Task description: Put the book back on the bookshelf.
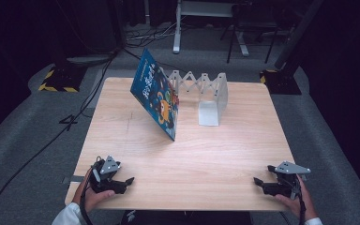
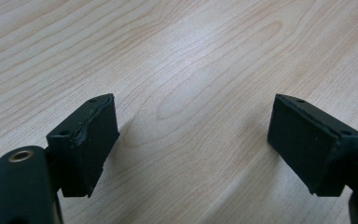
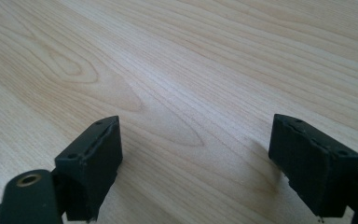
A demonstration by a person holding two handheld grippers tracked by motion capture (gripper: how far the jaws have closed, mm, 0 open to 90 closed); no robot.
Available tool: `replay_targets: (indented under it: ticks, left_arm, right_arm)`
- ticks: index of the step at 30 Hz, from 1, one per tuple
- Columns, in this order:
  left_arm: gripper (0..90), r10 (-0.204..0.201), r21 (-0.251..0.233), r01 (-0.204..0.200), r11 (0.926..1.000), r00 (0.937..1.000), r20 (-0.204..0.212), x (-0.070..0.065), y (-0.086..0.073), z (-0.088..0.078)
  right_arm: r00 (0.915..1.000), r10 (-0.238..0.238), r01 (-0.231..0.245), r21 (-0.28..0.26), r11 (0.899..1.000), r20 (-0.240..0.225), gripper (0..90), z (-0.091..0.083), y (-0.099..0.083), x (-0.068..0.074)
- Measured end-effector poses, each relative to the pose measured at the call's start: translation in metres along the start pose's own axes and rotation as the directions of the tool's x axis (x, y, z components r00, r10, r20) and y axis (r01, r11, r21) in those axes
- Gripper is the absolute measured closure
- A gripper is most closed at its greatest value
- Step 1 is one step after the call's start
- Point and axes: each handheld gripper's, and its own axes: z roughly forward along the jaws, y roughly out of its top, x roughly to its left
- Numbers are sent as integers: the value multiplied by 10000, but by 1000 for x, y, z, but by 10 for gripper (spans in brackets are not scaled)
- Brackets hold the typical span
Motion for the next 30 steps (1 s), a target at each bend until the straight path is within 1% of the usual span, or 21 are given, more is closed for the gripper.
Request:
replay_targets:
  ticks: [1, 3, 4, 8, 26, 27, 30]
  left_arm:
    - [152, -67, -17, 67, 10000, 10000, 34, 0, 0, 0]
    - [149, -42, 0, 42, 10000, 10000, 59, 0, 0, 0]
    - [147, 35, 14, -35, 10000, 10000, 56, 1, 0, 0]
    - [143, 19, 12, -19, 10000, 9999, 104, 1, 0, 1]
    - [137, -35, 34, 35, 10000, 10000, 63, 2, 1, 2]
    - [137, 61, 65, -61, 10000, 10000, 16, 3, 2, 1]
    - [137, 57, 61, -57, 10000, 10000, 15, 3, 2, 1]
  right_arm:
    - [10000, -9, 9, 3, 10000, -5, 175, 0, 0, 0]
    - [10000, -21, 21, 2, 10000, -19, 174, 0, 0, 0]
    - [10000, -21, 21, 2, 10000, -19, 175, 0, 0, 0]
    - [10000, -21, 21, 5, 10000, -16, 174, 0, 0, 0]
    - [10000, -50, 50, 3, 10000, -44, 174, 0, 0, 0]
    - [10000, -47, 47, 4, 10000, -45, 174, 0, 0, 0]
    - [10000, -48, 48, 3, 10000, -40, 174, 0, 0, 0]
